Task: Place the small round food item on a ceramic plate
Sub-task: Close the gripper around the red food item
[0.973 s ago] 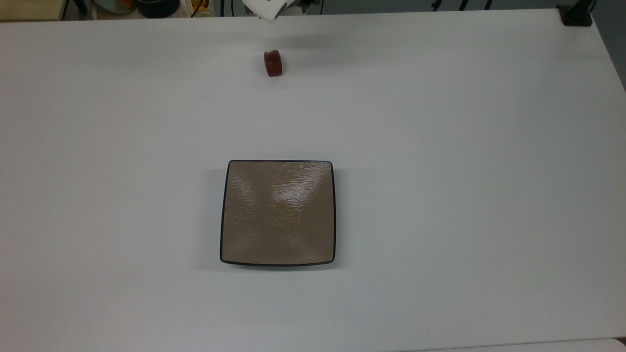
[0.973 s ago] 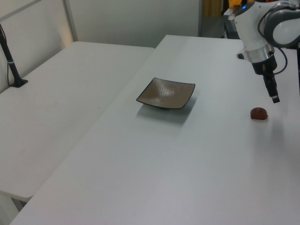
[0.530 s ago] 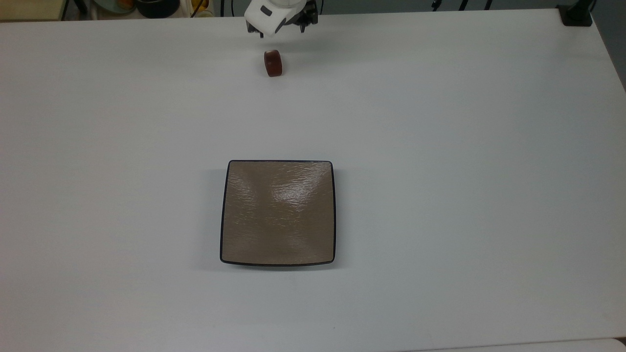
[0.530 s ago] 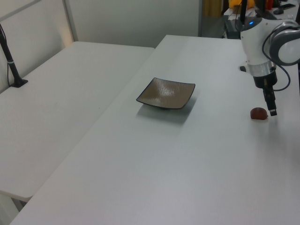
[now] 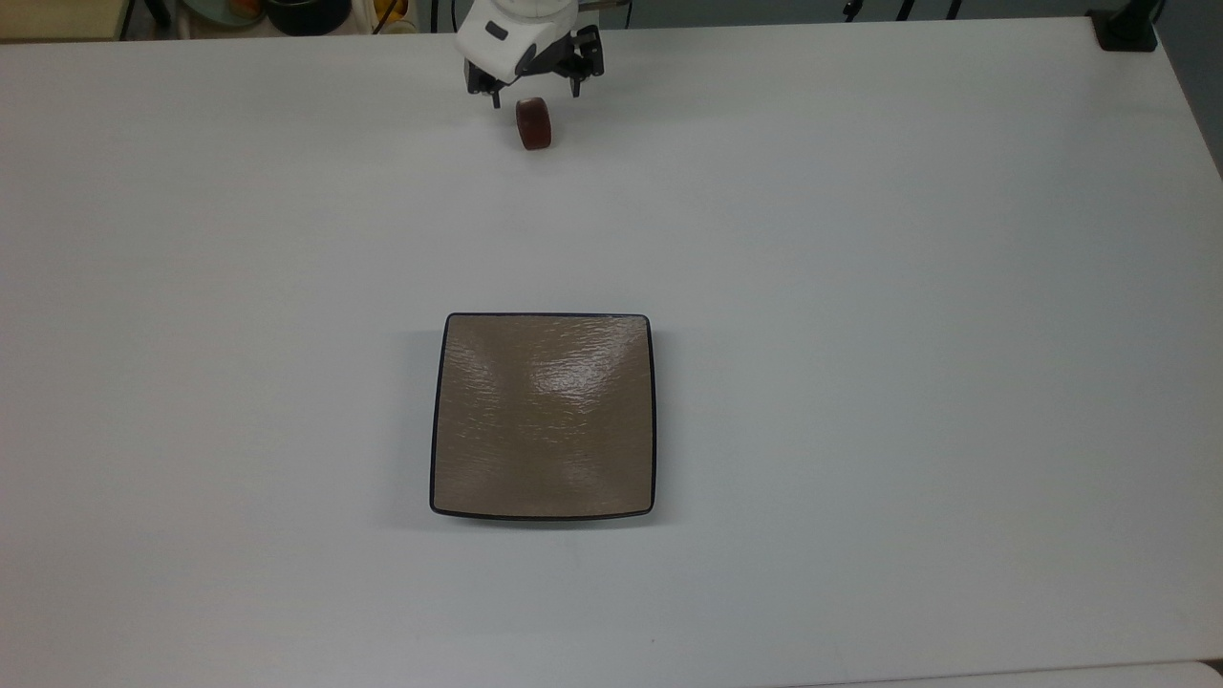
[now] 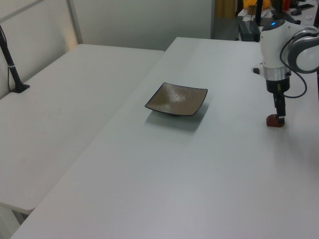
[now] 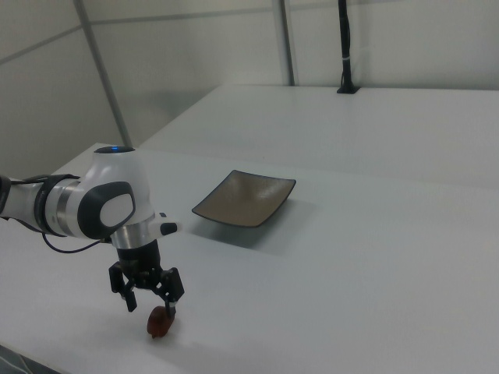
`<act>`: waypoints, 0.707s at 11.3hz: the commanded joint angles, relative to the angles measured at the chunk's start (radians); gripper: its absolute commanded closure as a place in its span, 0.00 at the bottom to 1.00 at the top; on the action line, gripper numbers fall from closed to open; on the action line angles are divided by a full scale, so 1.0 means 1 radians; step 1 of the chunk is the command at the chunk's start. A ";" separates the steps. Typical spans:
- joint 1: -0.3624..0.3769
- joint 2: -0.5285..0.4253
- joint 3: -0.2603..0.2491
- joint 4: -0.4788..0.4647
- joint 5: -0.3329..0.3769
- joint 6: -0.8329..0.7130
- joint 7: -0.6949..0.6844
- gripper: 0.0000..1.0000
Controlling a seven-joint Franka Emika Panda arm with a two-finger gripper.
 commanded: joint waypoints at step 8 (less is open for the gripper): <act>-0.014 0.035 -0.007 -0.032 -0.016 0.115 -0.101 0.46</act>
